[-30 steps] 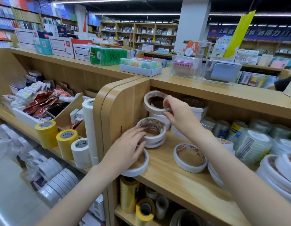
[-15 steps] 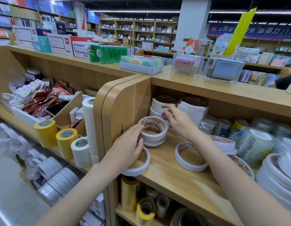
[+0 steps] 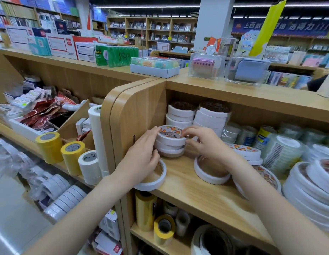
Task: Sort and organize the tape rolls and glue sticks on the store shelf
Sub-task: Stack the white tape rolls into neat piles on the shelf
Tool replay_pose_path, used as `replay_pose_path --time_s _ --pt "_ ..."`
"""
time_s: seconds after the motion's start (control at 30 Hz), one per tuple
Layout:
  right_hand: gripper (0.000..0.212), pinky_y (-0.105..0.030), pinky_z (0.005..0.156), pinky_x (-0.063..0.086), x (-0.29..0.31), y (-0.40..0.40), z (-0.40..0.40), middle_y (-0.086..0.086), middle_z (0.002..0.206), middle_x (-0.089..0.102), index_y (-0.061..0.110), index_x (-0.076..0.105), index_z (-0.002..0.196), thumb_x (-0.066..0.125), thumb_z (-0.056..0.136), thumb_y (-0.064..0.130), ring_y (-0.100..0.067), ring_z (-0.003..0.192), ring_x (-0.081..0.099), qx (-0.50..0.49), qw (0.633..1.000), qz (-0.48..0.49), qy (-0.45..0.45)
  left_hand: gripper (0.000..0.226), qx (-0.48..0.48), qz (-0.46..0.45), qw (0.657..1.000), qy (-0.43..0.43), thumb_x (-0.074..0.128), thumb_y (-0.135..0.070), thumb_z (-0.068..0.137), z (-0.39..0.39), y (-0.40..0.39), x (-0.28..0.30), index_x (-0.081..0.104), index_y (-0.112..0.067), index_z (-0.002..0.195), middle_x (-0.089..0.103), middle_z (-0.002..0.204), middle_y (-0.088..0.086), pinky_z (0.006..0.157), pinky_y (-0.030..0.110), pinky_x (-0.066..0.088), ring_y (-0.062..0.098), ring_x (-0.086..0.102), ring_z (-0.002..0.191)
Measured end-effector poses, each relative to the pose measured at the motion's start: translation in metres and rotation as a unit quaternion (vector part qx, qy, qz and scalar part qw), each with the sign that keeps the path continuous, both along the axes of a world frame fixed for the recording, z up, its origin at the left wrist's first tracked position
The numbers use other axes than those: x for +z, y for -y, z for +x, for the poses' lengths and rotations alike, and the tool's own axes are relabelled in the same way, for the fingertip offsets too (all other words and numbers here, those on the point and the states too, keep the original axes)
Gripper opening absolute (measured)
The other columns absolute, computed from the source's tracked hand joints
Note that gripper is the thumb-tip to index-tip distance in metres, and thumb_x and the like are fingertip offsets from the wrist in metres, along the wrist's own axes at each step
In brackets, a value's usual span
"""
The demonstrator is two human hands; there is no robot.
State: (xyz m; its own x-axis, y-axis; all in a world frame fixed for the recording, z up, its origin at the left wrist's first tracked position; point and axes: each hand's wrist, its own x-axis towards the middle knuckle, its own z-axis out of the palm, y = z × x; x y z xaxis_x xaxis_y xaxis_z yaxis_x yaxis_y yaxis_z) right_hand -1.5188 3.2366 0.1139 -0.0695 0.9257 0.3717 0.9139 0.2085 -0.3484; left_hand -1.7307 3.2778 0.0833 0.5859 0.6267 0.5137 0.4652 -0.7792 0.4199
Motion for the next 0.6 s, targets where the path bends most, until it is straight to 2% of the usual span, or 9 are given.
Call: replay_pose_path --time_s 0.07,0.13,0.2,0.23,0.3,0.37,0.47,0.53,0.6 --pt "0.018 -0.014 0.074 0.040 0.002 0.002 0.003 -0.005 0.107 0.062 0.009 0.065 0.105 0.057 0.089 0.009 -0.016 0.091 0.056 -0.003 1.000 0.007 -0.001 0.053 -0.014 0.036 0.999 0.003 0.048 -0.015 0.094 -0.008 0.003 -0.007 0.030 -0.014 0.144 0.031 0.150 -0.002 0.109 0.012 0.014 0.004 0.024 0.137" --pt "0.017 -0.020 0.077 0.041 0.007 0.007 0.004 -0.006 0.104 0.061 0.007 0.065 0.104 0.056 0.089 0.008 -0.018 0.091 0.057 0.003 1.000 0.018 0.000 0.049 -0.027 0.040 0.999 -0.017 0.043 -0.033 0.095 -0.013 0.004 -0.016 0.038 -0.017 0.141 0.032 0.147 -0.008 0.107 0.006 0.007 -0.002 0.019 0.135" --pt "0.015 -0.021 0.077 0.043 0.014 0.010 0.001 -0.008 0.101 0.059 0.003 0.064 0.102 0.057 0.089 0.007 -0.019 0.089 0.057 0.012 0.999 0.041 -0.012 0.062 -0.037 0.033 0.998 -0.029 0.028 -0.051 0.089 -0.013 0.002 -0.022 0.039 -0.018 0.140 0.031 0.148 -0.009 0.104 0.001 0.001 -0.004 0.015 0.135" --pt "0.014 -0.019 0.077 0.043 0.018 0.010 -0.001 -0.009 0.100 0.058 0.001 0.062 0.101 0.057 0.089 0.006 -0.019 0.088 0.058 0.014 0.998 0.055 -0.022 0.067 -0.040 0.029 0.998 -0.032 0.023 -0.053 0.087 -0.010 0.001 -0.023 0.038 -0.018 0.141 0.030 0.148 -0.008 0.105 0.001 0.001 -0.003 0.014 0.135" --pt "0.012 -0.019 0.077 0.045 0.028 0.008 -0.005 -0.008 0.097 0.057 0.001 0.060 0.100 0.057 0.089 0.006 -0.019 0.086 0.059 0.008 0.996 0.078 -0.040 0.064 -0.038 0.041 0.998 -0.035 0.024 -0.050 0.089 -0.005 -0.004 -0.024 0.035 -0.016 0.142 0.030 0.149 -0.007 0.108 0.004 0.003 -0.001 0.015 0.137" --pt "0.014 -0.029 0.080 0.049 0.038 0.002 -0.007 -0.009 0.098 0.059 0.002 0.059 0.102 0.056 0.090 0.008 -0.020 0.085 0.061 -0.013 0.994 0.096 -0.044 0.059 -0.036 0.052 0.998 -0.027 0.027 -0.044 0.092 -0.002 -0.006 -0.024 0.040 -0.014 0.140 0.035 0.146 -0.004 0.108 0.005 0.005 0.000 0.021 0.135" --pt "0.018 -0.027 0.081 0.043 0.046 -0.010 -0.009 -0.012 0.103 0.058 0.001 0.060 0.106 0.055 0.090 0.008 -0.023 0.093 0.057 -0.038 0.992 0.113 0.029 0.053 -0.034 0.033 0.998 -0.031 0.029 -0.041 0.093 0.001 -0.008 -0.023 0.046 -0.015 0.136 0.039 0.145 -0.004 0.100 0.002 0.016 0.003 0.034 0.131" --pt "0.020 -0.026 0.078 0.038 0.044 -0.018 -0.010 -0.012 0.107 0.056 0.002 0.059 0.109 0.052 0.092 0.010 -0.025 0.096 0.055 -0.044 0.989 0.109 0.085 0.054 -0.037 0.013 0.999 -0.029 0.028 -0.041 0.091 0.002 -0.008 -0.023 0.045 -0.017 0.136 0.038 0.145 -0.008 0.095 0.010 0.028 0.006 0.042 0.126" --pt "0.023 -0.028 0.077 0.037 0.039 -0.028 -0.011 -0.012 0.110 0.054 0.003 0.058 0.113 0.049 0.094 0.011 -0.027 0.098 0.053 -0.084 0.982 0.113 0.126 0.056 -0.037 0.014 0.999 -0.026 0.025 -0.043 0.091 0.002 -0.007 -0.023 0.046 -0.018 0.136 0.039 0.144 -0.008 0.096 0.012 0.030 0.006 0.042 0.126"
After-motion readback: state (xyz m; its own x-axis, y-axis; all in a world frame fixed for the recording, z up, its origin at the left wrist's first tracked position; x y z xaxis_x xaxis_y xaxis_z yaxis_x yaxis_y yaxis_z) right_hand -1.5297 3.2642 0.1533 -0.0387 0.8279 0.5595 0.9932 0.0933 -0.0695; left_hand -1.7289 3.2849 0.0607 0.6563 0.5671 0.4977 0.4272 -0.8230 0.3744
